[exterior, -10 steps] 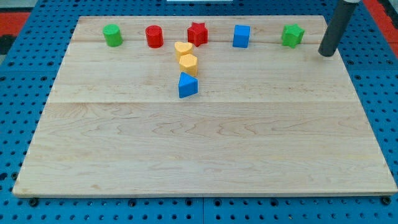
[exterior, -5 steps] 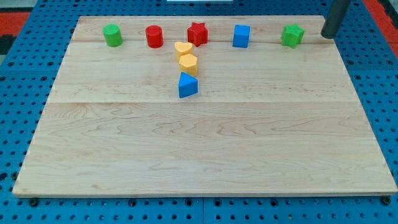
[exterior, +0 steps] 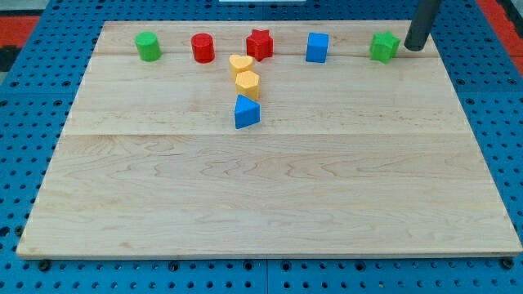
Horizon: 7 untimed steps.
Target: Nudge green star a bit left
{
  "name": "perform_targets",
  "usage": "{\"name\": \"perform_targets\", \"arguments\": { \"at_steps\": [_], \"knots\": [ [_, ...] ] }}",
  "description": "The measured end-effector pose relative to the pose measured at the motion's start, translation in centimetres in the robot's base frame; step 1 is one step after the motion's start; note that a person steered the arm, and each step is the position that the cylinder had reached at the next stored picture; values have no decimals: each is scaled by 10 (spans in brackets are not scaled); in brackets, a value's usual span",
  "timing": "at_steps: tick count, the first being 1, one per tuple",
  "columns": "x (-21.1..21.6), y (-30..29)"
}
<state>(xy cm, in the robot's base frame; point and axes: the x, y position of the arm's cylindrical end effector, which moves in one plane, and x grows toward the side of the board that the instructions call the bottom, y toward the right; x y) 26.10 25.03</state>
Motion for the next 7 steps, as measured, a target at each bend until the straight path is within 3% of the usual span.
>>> {"name": "perform_targets", "arguments": {
  "at_steps": [7],
  "knots": [
    [-1,-17]
  ]
}}
